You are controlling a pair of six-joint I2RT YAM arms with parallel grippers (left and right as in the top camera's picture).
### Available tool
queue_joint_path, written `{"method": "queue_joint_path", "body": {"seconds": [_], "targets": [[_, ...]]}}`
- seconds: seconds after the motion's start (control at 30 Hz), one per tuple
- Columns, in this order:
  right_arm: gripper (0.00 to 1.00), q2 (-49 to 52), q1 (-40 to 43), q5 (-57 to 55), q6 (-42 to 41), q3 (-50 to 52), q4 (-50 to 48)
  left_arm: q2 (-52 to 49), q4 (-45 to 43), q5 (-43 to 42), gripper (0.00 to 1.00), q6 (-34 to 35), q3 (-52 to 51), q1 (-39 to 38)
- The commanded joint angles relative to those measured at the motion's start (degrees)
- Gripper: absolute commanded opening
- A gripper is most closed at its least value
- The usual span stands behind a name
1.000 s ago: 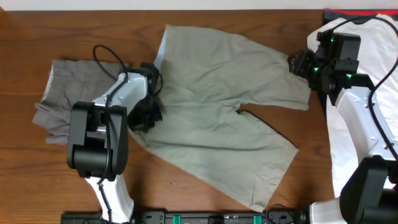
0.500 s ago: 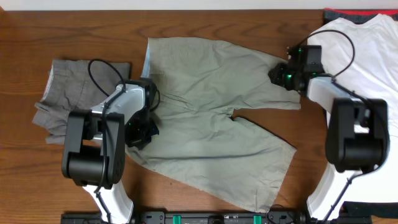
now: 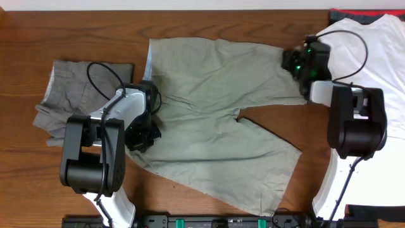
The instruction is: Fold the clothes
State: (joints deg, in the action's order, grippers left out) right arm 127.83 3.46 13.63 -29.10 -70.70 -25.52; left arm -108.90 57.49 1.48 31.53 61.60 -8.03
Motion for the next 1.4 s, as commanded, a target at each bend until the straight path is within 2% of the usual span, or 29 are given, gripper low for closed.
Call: {"method": "queue_joint_path", "body": {"seconds": [0.0, 0.17, 0.3, 0.43, 0.53, 0.6, 0.63, 0.7, 0.77, 0.83, 0.97, 1.03, 1.13, 1.23, 1.37], "targets": [[0.21, 0.85, 1.77, 0.11, 0.92, -4.72, 0.28, -1.55, -1.79, -2.34, 0.06, 0.48, -1.92, 0.13], [0.22, 0.55, 2.86, 10.45, 4.74, -11.19, 6.54, -1.49, -2.71, -2.32, 0.09, -1.49, -1.25, 0.13], [0.27, -2.64, 2.93, 16.92, 10.01, -16.24, 18.82, 0.44, -2.08, -2.34, 0.12, -3.82, 0.96, 0.13], [0.29, -6.82, 1.86, 17.22, 14.23, -18.25, 33.48, 5.44, -2.1, -2.36, 0.17, -6.58, 3.58, 0.13], [0.33, -8.02, 0.55, 14.1, 15.04, -18.23, 44.46, 10.19, -5.49, -2.38, 0.22, -10.29, 4.44, 0.13], [0.36, -7.17, -0.57, 10.25, 15.02, -17.86, 49.29, 12.5, -9.75, -2.47, 0.22, -12.87, 4.42, 0.0], [0.42, -6.6, -1.07, 8.98, 15.02, -17.53, 49.96, 13.16, -11.96, -2.69, 0.22, -14.19, 4.42, -0.09], [0.46, -4.79, -2.12, 7.54, 15.04, -16.83, 49.51, 13.49, -17.86, -5.33, 0.2, -18.8, 4.42, -0.2], [0.44, -2.82, -2.84, 7.54, 15.02, -16.68, 47.58, 12.94, -23.17, -8.66, 0.13, -21.99, 4.07, -0.2], [0.34, -0.5, -3.32, 7.52, 13.4, -16.65, 44.35, 11.76, -28.79, -11.85, 0.08, -23.21, 3.98, -0.2], [0.15, 3.74, -3.32, 6.67, 7.61, -16.68, 36.54, 8.96, -36.22, -13.55, 0.06, -24.26, 3.98, -0.2], [0.08, 5.68, -3.15, 5.51, 5.27, -16.68, 32.26, 7.45, -37.7, -13.53, 0.06, -24.24, 3.98, -0.2], [0.02, 7.98, -2.67, 0.35, 4.02, -16.68, 25.88, 5.27, -37.53, -13.55, 0.06, -24.24, 3.98, -0.2], [0.01, 8.26, -1.95, -6.16, 4.09, -16.7, 20.81, 4.07, -36.35, -13.55, 0.06, -24.24, 3.89, -0.2], [0.01, 8.17, -0.72, -3.85, 4.96, -19.08, 17.55, 3.78, -36.0, -13.51, 0.06, -24.24, 3.82, -0.2]]}}
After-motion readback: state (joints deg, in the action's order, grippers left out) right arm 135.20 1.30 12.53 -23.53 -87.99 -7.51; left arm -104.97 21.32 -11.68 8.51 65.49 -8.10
